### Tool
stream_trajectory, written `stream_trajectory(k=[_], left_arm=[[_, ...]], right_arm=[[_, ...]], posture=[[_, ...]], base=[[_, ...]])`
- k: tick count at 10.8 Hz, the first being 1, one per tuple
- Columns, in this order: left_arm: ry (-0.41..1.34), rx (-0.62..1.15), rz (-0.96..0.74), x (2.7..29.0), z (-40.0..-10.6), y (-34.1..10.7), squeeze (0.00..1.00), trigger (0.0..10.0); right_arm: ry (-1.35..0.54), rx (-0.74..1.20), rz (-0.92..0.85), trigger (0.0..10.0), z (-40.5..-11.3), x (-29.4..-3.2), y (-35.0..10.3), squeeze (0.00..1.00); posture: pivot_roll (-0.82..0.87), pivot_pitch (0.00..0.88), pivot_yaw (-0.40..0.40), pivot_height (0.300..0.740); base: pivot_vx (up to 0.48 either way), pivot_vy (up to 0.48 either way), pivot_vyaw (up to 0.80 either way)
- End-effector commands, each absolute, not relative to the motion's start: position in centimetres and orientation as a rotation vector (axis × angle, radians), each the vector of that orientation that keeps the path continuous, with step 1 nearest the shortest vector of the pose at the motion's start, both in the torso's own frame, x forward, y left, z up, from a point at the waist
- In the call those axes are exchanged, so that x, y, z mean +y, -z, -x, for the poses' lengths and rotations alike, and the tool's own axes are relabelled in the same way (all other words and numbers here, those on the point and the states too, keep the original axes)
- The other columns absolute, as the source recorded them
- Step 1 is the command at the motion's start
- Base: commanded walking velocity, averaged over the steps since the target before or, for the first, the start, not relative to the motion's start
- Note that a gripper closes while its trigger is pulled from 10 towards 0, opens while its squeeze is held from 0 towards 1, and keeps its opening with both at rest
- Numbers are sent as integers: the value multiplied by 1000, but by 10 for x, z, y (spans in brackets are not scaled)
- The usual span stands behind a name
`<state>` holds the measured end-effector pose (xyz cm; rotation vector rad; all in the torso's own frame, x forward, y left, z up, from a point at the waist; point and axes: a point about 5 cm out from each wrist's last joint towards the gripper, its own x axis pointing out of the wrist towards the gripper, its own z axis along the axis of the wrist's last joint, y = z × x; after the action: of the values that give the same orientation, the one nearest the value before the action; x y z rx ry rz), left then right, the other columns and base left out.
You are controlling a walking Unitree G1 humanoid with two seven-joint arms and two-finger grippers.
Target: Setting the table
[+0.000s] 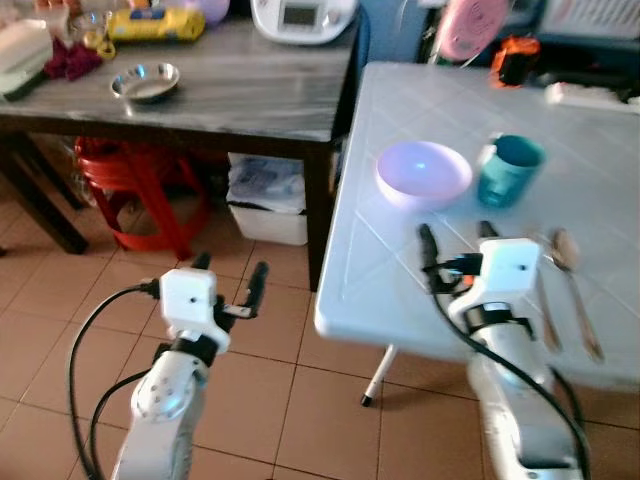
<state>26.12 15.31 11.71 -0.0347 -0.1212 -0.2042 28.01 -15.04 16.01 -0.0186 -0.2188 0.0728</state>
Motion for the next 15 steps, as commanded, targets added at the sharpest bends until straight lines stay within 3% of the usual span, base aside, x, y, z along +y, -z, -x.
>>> stream_trajectory(k=[1, 5, 12, 15], left_arm=[[227, -135, 34, 149, -260, -120, 0, 10000], [248, -125, 45, 148, -260, -118, 0, 10000], [336, -109, 83, 141, -253, -110, 0, 10000], [547, -110, 171, 128, -247, -110, 0, 10000]], right_arm=[[-53, -222, 25, 10000, -279, -157, -161, 0], [-63, -220, 40, 10000, -278, -155, -159, 0], [-214, -266, 199, 10000, -285, -141, -172, 0], [-313, -231, 352, 10000, -298, -139, -181, 0]], posture=[[-73, 150, 36, 740], [-75, 151, 42, 740], [-78, 154, 41, 740], [-77, 157, 35, 740]], base=[[334, 0, 0], [321, 0, 0], [0, 0, 0], [0, 0, 0]])
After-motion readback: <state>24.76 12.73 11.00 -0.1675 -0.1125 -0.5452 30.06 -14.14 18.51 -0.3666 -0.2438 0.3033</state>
